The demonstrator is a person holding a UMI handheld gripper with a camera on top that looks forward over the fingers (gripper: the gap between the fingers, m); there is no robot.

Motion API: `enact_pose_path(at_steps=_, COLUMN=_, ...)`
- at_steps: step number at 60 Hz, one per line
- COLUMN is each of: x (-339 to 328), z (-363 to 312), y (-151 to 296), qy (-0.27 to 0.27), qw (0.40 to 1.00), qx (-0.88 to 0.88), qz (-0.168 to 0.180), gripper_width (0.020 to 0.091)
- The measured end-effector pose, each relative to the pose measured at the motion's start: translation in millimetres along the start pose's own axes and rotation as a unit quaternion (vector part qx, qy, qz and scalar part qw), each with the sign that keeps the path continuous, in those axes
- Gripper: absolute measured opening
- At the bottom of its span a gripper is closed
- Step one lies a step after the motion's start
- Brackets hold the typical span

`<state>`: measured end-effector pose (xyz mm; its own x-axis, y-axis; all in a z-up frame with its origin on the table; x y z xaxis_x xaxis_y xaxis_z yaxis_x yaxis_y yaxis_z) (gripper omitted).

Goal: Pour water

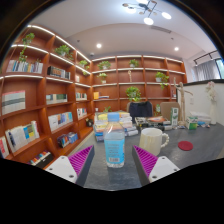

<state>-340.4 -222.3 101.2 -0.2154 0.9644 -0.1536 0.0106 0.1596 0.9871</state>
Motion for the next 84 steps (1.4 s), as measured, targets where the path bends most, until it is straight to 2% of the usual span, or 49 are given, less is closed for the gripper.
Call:
enact_pose_path(at_steps=17, x=63.1, z=13.0, y=-4.8, qy=-0.018, qw=1.0, qx=0.017, qz=0.001, gripper_width=0.0767)
enact_pose_path(at_steps=19, x=67.8, z=14.1, y=-5.3, qy=-0.024, qw=1.0, qx=0.018, qz=0.001, gripper_width=0.0759)
enact_pose_path(at_steps=24, x=71.8, z=18.3, y=-14.1, qy=-0.043, qw=0.999, qx=0.016, qz=-0.029, gripper_width=0.0731)
enact_pose_path(at_steps=29, x=70.8, z=18.4, y=-12.6, qy=-0.058, qw=0.998, qx=0.009, qz=-0.022, gripper_width=0.0686)
enact_pose_path(at_steps=34, x=71.4, z=14.2, y=-9.5, qy=-0.056, qw=0.998, qx=0.011, qz=-0.016, gripper_width=0.0676)
enact_pose_path(at_steps=38, x=73.9, z=12.2, y=-10.7, qy=-0.051, qw=0.998, qx=0.019, qz=-0.025, gripper_width=0.0672)
enact_pose_path(at_steps=41, x=76.4, z=13.4, y=-11.3, qy=-0.055, qw=0.998, qx=0.022, qz=-0.034, gripper_width=0.0605)
enact_pose_path(at_steps=44, x=79.8, z=11.6, y=-7.1, qy=-0.051, qw=0.998, qx=0.02, qz=-0.028, gripper_width=0.0471)
enact_pose_path(at_steps=54, x=84.1, z=9.8, y=-9.1, qy=-0.052, qw=0.998, qx=0.014, qz=-0.033, gripper_width=0.0374)
enact_pose_path(at_steps=56, x=86.4, z=12.1, y=-7.5, qy=-0.053, qw=0.998, qx=0.015, qz=-0.035, gripper_width=0.033)
enact_pose_path(at_steps=60, x=84.7, z=10.7, y=-7.7, qy=-0.052, qw=0.998, qx=0.016, qz=-0.041, gripper_width=0.0327)
enact_pose_path(at_steps=62, x=84.2, z=11.3, y=-5.8, qy=-0.055, qw=0.997, qx=0.019, qz=-0.042, gripper_width=0.0291)
enact_pose_path(at_steps=74, x=83.2, z=20.8, y=1.1, qy=-0.073, qw=0.994, qx=0.053, qz=-0.067, gripper_width=0.0288)
enact_pose_path(at_steps=79, x=84.6, z=24.2, y=8.9, qy=-0.068, qw=0.986, qx=0.133, qz=-0.073, gripper_width=0.0288)
enact_pose_path(at_steps=84, x=87.4, z=25.6, y=19.8, qy=-0.054, qw=0.969, qx=0.232, qz=-0.064, gripper_width=0.0287)
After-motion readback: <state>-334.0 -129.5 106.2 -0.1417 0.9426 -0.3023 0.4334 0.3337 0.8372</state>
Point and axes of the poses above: the point between the fingertips, and its own axes, seen from behind it with the camera up: z to the right, y up, x forward, the way the camera looks, the point moved 7 cm from there along -x, backward, against the way the camera looks, and after that the axes turned 1 degree about y, right-handed, at the moved point
